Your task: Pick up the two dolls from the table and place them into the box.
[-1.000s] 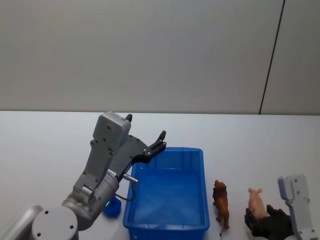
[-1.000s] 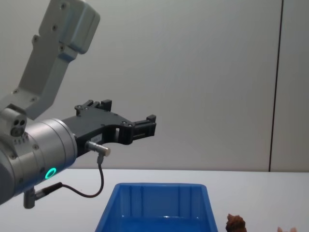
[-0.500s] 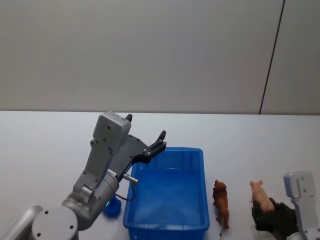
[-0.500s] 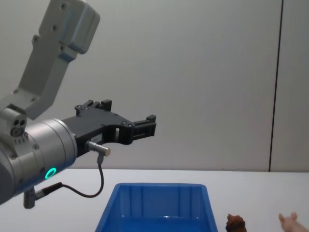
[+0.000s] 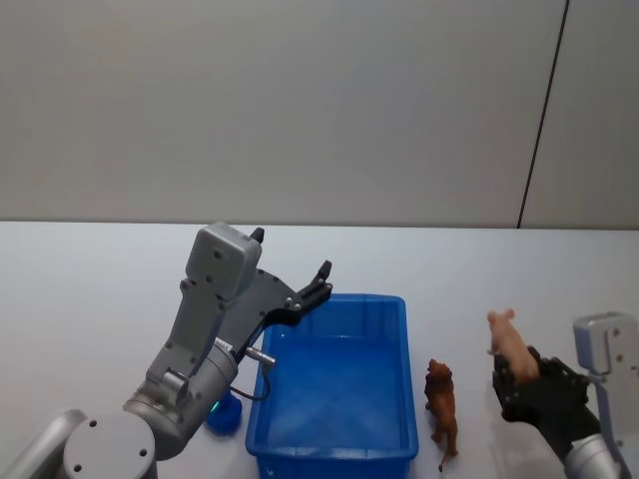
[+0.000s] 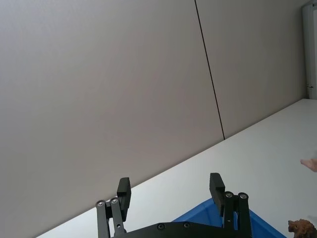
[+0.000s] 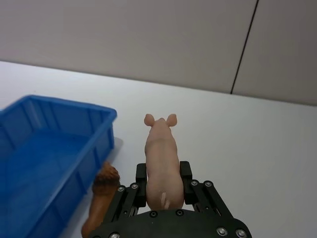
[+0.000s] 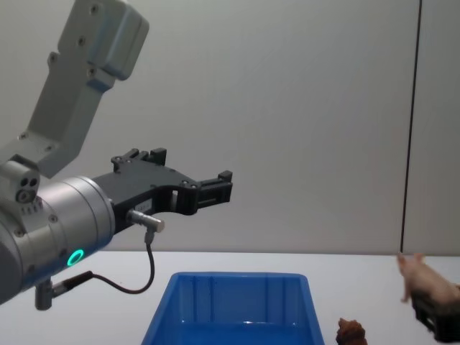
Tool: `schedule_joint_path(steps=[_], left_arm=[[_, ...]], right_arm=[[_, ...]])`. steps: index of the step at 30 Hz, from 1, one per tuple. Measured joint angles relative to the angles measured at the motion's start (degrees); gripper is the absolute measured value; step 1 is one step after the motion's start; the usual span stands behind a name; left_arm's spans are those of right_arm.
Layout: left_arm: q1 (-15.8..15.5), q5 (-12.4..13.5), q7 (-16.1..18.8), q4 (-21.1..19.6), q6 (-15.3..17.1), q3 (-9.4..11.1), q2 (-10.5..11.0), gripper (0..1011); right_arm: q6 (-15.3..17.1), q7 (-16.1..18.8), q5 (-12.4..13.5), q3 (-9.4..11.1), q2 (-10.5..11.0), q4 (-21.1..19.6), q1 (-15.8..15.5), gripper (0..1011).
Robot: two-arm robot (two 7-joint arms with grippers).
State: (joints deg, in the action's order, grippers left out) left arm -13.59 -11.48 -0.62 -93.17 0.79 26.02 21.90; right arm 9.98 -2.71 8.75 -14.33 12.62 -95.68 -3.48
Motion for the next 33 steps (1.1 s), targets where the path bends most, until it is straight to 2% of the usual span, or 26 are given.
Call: schedule_joint_path(steps=[10, 18, 27, 33], left_arm=[[0.0, 0.0, 0.0, 0.0, 0.0, 0.0, 0.0, 1001], [0.0, 0.0, 0.0, 0.0, 0.0, 0.0, 0.0, 1001], [0.0, 0.0, 0.0, 0.0, 0.0, 0.0, 0.0, 1001], [0.0, 0.0, 0.0, 0.0, 0.0, 0.0, 0.0, 1001]], right_arm=[[-3.17, 6.77, -0.32, -0.58, -0.58, -0.82, 1.62, 381], [-3.87, 11.95, -0.55, -1.38, -1.63, -0.02, 3.44, 381], [-3.2, 18.97, -1.09, -2.94, -4.24, 3.58, 7.21, 381], [-1.38, 22.94, -1.37, -4.22, -6.83, 7.99, 10.84, 397]])
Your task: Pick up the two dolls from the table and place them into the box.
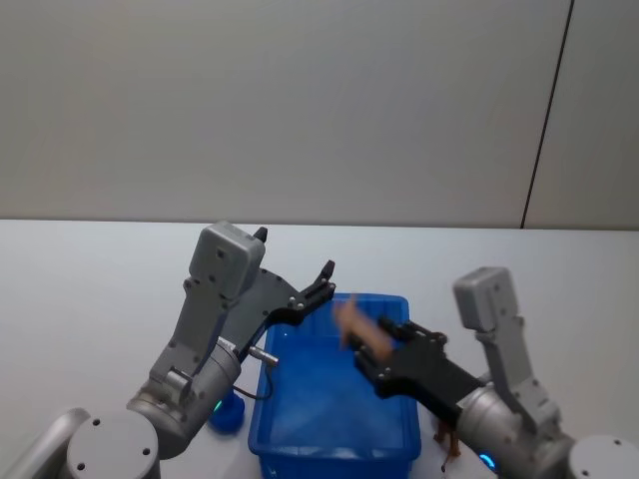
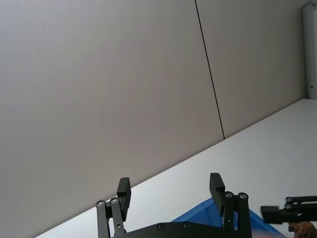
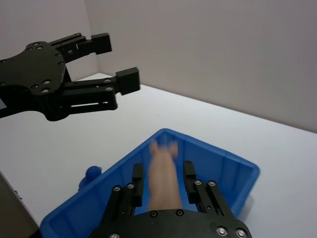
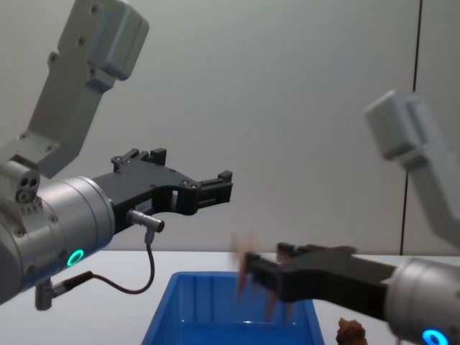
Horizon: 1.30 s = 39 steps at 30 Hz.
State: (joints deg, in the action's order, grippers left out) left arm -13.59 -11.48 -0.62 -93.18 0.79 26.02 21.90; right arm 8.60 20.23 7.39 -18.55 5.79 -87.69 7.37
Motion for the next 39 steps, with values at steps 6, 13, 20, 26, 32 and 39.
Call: schedule_joint_path(steps=[6, 13, 20, 26, 32, 39], left_arm=[[0.0, 0.0, 0.0, 0.0, 0.0, 0.0, 0.0, 1001], [0.0, 0.0, 0.0, 0.0, 0.0, 0.0, 0.0, 1001], [0.0, 0.0, 0.0, 0.0, 0.0, 0.0, 0.0, 1001], [0.0, 0.0, 0.0, 0.0, 0.0, 0.0, 0.0, 1001], [0.0, 0.0, 0.0, 0.0, 0.0, 0.0, 0.0, 1001], [0.0, 0.0, 0.0, 0.0, 0.0, 0.0, 0.0, 1001]], right_arm=[[1.85, 1.92, -0.24, -0.95, -2.15, 3.9, 2.94, 627], [3.32, 1.85, -0.56, -1.68, -3.6, 6.61, 4.76, 861], [3.85, -0.46, -0.63, -1.85, -3.93, 6.93, 4.91, 1000], [4.11, -4.54, -0.88, -1.77, -3.43, 5.2, 3.52, 1001], [4.58, -8.91, -1.43, -1.49, -2.41, 2.44, 1.42, 1001], [5.54, -14.16, -2.16, -1.0, -0.8, -1.21, -1.53, 1001]])
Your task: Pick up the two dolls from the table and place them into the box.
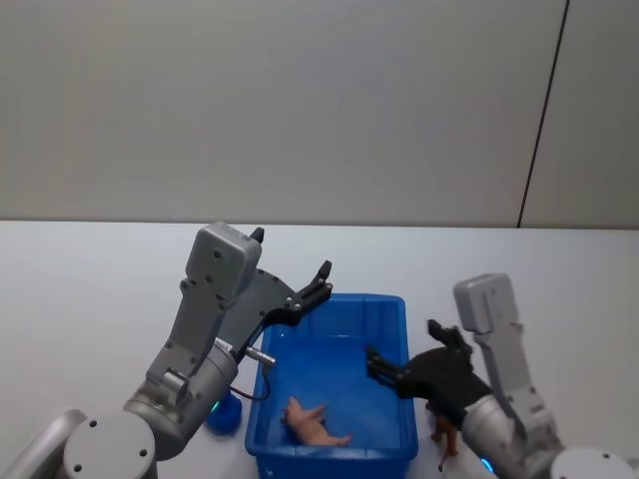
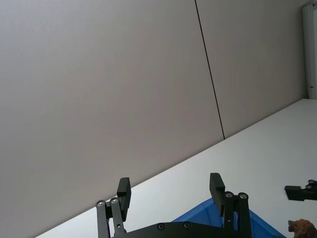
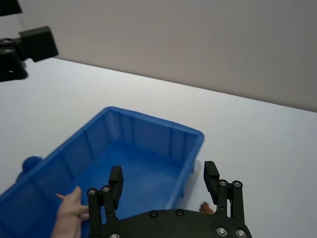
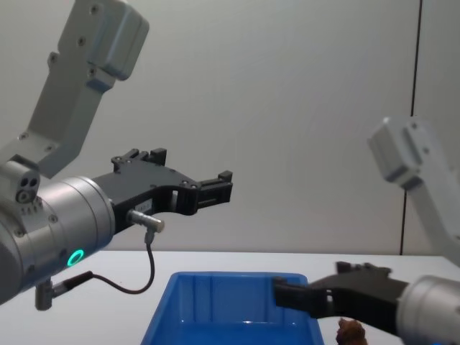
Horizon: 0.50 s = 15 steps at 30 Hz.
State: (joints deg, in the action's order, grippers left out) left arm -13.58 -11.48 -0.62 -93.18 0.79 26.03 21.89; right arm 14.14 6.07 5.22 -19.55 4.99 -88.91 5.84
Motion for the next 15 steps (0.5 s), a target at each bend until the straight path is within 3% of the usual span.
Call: schedule_joint_path(steps=[15], left_arm=[[0.0, 0.0, 0.0, 0.0, 0.0, 0.0, 0.0, 1001]], right_arm=[[2.27, -7.79, -0.52, 1.15, 2.66, -5.95, -5.03, 1001]])
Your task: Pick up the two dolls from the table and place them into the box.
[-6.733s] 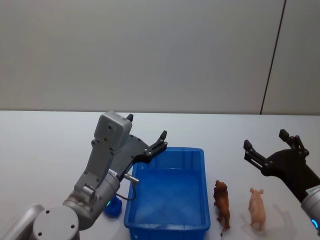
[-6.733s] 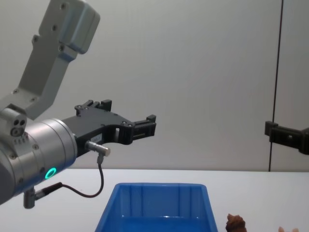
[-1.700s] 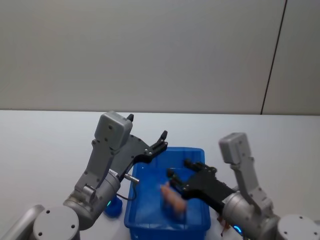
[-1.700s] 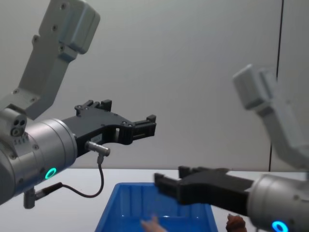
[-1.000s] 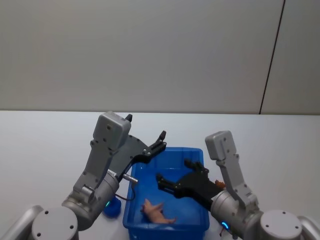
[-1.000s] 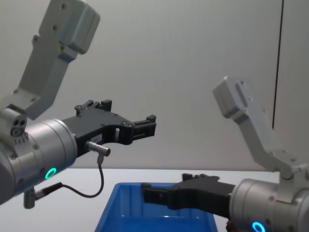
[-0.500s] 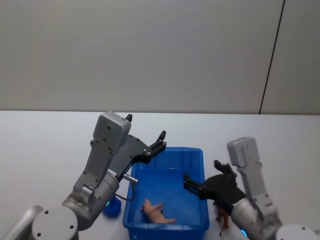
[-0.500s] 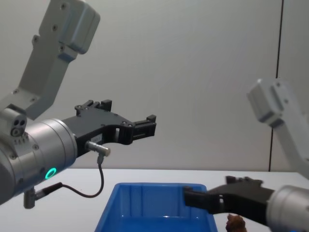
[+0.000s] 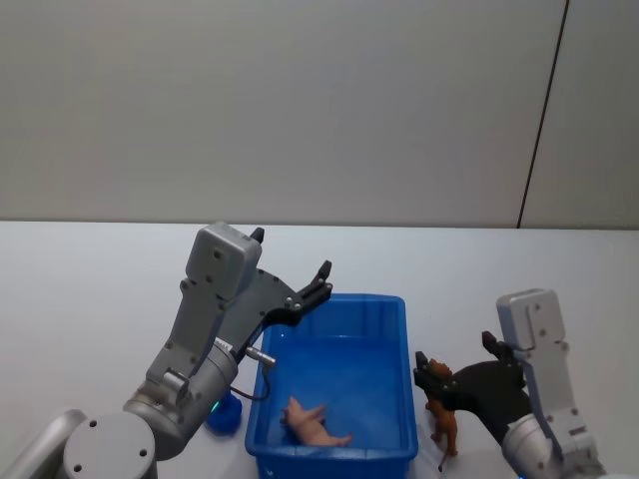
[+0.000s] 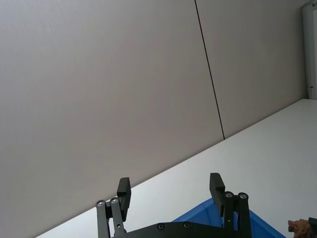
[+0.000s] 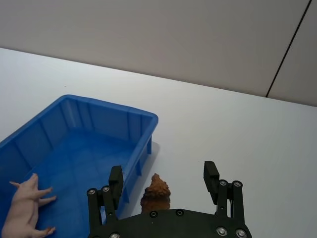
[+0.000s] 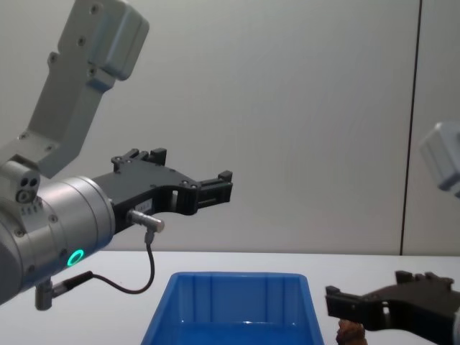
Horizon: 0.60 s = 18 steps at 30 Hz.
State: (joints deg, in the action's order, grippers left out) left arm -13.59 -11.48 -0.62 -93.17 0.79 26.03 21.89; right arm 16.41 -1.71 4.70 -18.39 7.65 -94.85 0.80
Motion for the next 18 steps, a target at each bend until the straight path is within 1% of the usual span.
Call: schedule_joint_path(steps=[8, 18], left_arm=[[0.0, 0.0, 0.0, 0.0, 0.0, 0.0, 0.0, 1001], [0.0, 0.0, 0.0, 0.0, 0.0, 0.0, 0.0, 1001]], right_arm=[[1.31, -1.31, 0.52, 0.37, 0.52, -1.07, -1.32, 1001], [3.22, -1.74, 1.34, 0.49, 0.49, -0.92, -2.24, 1001]])
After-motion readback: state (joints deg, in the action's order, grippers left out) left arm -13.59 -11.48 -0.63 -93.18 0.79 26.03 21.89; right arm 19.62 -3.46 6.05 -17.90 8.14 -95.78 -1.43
